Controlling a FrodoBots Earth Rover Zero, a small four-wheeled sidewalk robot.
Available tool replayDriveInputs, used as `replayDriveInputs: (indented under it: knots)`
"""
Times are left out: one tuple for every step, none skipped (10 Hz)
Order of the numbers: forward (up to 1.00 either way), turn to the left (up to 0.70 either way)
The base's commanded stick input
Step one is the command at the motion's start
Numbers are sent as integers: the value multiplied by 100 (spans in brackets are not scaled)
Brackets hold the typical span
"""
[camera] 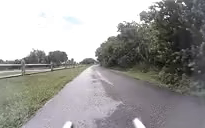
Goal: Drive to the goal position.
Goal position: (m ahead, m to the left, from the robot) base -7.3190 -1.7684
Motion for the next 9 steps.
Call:
replayDriveInputs:
  knots:
    - [0, -70]
    - [0, -70]
    - [0, -70]
    - [0, -70]
    - [0, -70]
    - [0, -70]
    - [0, -70]
    - [0, -70]
    - [0, -70]
